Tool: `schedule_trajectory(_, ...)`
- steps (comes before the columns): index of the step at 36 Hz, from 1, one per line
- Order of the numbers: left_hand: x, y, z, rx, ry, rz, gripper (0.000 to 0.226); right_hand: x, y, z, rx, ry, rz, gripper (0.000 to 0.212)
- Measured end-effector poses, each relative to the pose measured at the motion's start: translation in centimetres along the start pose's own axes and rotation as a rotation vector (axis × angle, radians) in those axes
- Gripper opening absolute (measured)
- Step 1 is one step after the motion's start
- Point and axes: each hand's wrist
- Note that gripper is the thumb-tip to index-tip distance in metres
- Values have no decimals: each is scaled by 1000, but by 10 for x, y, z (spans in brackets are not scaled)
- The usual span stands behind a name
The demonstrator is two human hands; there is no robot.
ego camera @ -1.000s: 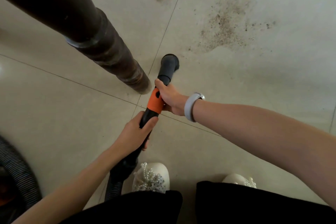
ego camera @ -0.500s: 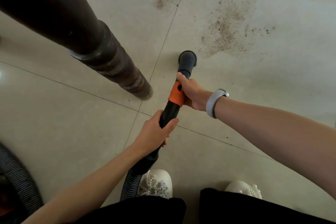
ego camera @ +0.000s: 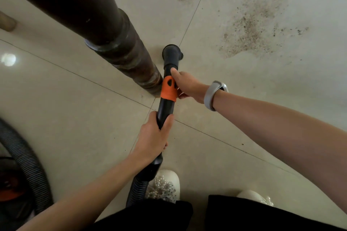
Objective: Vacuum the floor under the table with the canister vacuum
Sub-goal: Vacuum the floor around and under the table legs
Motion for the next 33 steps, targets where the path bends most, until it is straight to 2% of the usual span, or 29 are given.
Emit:
schedule_trajectory(8,10,-34,-7,-69,-39,54,31,-5,4,0,126,27,71,33)
schedule_trajectory(16,0,-46,-8,-123,-7,129,27,-10,12,4,169,128,-2,34)
schedule_trajectory(22,-8,-50,-12,-170,97,124,26,-24,1,10,166,83,-10,29)
schedule_trajectory(26,-18,-47,-16,-176,203,99,27,-38,-15,21,151,46,-45,34)
schedule_trajectory(33,-31,-33,-18,-88,344,39,26,-57,-43,27,221,-10,-116,35)
Point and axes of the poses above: each hand's wrist, its own x-axis towards the middle knuckle, its own z-axis out of the back of the hand, y = z × x, and after that the axes turned 7 degrees about x, right-handed
